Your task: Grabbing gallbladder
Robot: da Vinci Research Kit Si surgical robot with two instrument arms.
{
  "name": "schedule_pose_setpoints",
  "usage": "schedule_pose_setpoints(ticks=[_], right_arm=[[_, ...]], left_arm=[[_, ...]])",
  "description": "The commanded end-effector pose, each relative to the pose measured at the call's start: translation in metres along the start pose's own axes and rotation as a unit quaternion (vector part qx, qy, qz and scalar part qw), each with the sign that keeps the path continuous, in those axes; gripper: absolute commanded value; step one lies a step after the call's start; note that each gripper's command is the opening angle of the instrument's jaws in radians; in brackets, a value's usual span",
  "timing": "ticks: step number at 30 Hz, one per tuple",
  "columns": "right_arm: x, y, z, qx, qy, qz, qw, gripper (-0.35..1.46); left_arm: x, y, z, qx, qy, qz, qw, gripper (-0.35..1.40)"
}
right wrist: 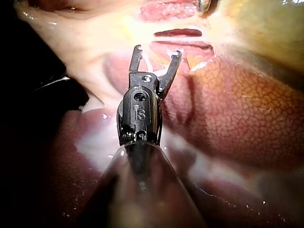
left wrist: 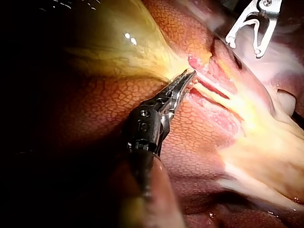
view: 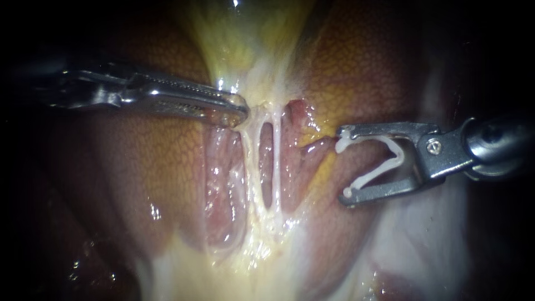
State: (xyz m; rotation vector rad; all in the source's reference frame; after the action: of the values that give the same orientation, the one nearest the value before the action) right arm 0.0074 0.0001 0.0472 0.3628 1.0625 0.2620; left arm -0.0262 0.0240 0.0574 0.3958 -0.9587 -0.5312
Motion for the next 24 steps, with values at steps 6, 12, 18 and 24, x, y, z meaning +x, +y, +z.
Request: schedule_pose_setpoints(ticks=[6,12,18,24], right_arm=[[0.0,0.0,0.0,0.0,0.0,0.0,1.0,0.57],[0.0,0.0,0.0,0.0,0.0,0.0,1.0,0.57],[0.0,0.0,0.0,0.0,0.0,0.0,1.0,0.57],[0.0,0.0001,0.0,0.0,0.0,0.0,1.0,0.57]], left_arm=[[-0.0018,0.0004,-0.0023,-0.007,-0.004,-0.005,1.0,-0.35],[-0.0035,0.0013,-0.0052,-0.019,-0.016,-0.012,0.9996,-0.35],[-0.0044,0.0018,-0.0071,-0.026,-0.023,-0.017,0.9993,-0.35],[-0.0043,0.0019,-0.0073,-0.026,-0.023,-0.017,0.9992,-0.35]])
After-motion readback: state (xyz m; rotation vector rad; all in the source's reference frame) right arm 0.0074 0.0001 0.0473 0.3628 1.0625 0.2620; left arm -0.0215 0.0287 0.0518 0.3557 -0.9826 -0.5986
